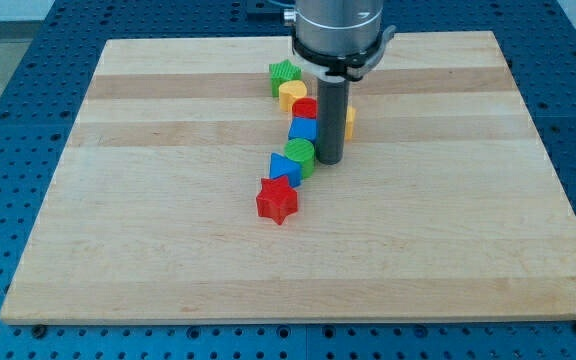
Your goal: Place the hexagon at the right of the green star
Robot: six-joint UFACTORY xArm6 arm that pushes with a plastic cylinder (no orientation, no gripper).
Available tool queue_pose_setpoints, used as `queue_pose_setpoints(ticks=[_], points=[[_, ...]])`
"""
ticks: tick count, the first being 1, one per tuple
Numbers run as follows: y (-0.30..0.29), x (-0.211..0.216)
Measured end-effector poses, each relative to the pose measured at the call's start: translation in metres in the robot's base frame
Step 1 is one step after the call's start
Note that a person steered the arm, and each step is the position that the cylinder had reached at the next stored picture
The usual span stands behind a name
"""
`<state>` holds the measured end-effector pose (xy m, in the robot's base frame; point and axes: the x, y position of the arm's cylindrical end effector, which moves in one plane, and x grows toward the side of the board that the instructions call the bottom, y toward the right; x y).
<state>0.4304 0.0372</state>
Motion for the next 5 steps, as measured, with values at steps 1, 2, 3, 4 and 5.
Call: queue_pose_setpoints(ticks=[1, 2, 3, 4, 5], points=[[0.003, -0.02], [0.003, -0.057], [0.003, -0.086], [0.003, -0.114], [0.003, -0.122]])
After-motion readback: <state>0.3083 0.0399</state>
